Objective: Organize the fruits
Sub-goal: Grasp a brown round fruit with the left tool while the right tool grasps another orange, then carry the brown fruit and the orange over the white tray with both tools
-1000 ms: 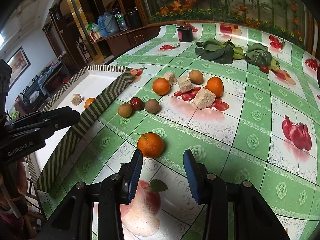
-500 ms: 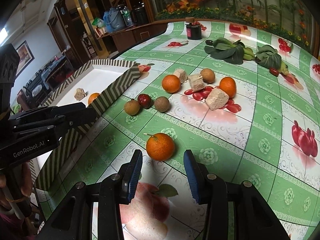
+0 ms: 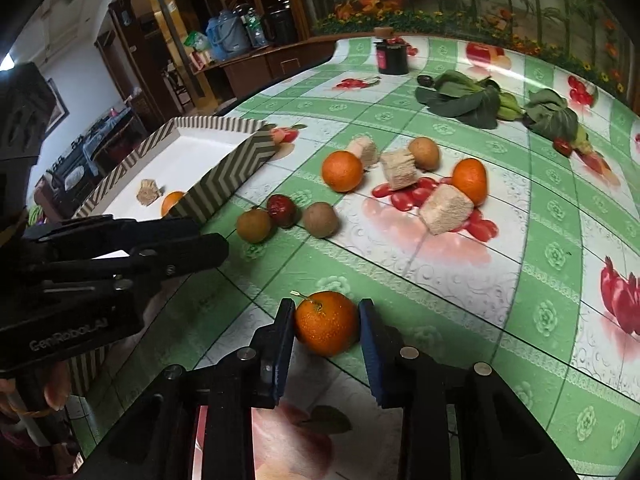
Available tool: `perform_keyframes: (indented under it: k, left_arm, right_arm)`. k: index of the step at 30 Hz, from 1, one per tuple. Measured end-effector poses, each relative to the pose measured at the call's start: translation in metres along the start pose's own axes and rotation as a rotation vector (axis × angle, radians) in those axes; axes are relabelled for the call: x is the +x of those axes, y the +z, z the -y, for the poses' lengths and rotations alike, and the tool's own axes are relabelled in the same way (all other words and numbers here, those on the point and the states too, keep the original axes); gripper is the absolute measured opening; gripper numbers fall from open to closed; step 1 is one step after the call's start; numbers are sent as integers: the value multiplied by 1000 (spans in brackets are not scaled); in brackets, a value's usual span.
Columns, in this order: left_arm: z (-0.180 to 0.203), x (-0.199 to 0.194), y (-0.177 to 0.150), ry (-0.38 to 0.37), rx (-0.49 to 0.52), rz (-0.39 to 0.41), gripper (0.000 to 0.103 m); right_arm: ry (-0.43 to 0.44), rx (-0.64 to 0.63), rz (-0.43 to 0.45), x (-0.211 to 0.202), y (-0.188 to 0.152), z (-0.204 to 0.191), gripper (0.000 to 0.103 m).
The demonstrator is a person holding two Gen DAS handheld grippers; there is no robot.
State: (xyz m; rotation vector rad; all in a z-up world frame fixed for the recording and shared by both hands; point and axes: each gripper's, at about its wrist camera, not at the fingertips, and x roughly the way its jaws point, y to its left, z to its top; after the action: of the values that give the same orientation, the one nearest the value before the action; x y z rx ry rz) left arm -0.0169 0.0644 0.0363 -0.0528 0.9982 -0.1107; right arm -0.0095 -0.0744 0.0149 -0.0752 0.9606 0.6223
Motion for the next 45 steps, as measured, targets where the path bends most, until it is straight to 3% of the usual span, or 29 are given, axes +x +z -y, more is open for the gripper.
perform_keyframes:
  k: [10,13,17,33,45]
  left_arm:
    - [5,31,11,-9,23,-48,32]
    - [6,32,11,5,45,-30,23]
    - [5,32,11,0,35,-20,23]
    - [-13,-21,-7,4,-4,63,23]
    - [-45,-53,-21,88,-36,126,23]
  right_arm:
    - [20,85,16,-7,1,26,31]
    - [32,92,40,-12,3,28,31]
    - [39,100,35,-11,2,29,31]
    - [62,60,35,-13,5,7,31]
    - [81,-10,38,-16,14,-32,31]
